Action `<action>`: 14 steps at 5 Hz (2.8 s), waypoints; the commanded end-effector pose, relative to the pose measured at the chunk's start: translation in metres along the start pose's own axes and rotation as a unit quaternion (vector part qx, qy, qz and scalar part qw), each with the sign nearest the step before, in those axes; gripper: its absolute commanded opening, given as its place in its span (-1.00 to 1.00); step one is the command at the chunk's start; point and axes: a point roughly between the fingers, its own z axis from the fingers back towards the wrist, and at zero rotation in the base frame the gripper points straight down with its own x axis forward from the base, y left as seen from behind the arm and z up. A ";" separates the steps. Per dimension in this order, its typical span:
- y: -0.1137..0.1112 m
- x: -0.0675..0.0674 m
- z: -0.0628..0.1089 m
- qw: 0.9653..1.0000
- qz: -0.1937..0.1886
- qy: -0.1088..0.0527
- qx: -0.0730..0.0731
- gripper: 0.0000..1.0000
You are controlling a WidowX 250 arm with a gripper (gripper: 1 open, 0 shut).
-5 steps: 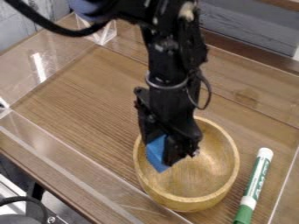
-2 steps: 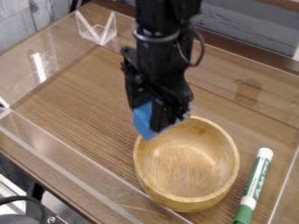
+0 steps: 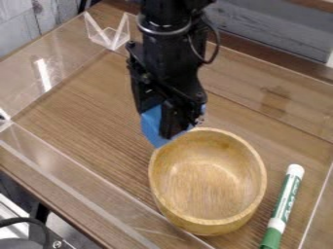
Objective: Remove the blue block from inside the brown bowl and put it on the table
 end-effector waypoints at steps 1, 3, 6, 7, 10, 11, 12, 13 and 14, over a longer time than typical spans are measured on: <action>0.004 0.004 0.011 0.999 0.004 -0.031 0.009 -1.00; 0.005 0.002 0.011 0.999 0.009 -0.036 0.010 -1.00; 0.007 -0.003 0.010 0.999 0.018 -0.040 0.010 -1.00; 0.010 -0.005 0.009 0.999 0.022 -0.038 0.009 -1.00; 0.016 -0.007 0.008 0.999 0.032 -0.043 0.005 1.00; 0.018 -0.005 0.012 0.998 0.035 -0.050 0.002 1.00; 0.020 -0.003 0.015 0.998 0.039 -0.055 0.000 1.00; 0.022 -0.002 0.019 0.997 0.039 -0.060 -0.002 1.00; 0.024 -0.001 0.023 0.997 0.035 -0.065 -0.004 1.00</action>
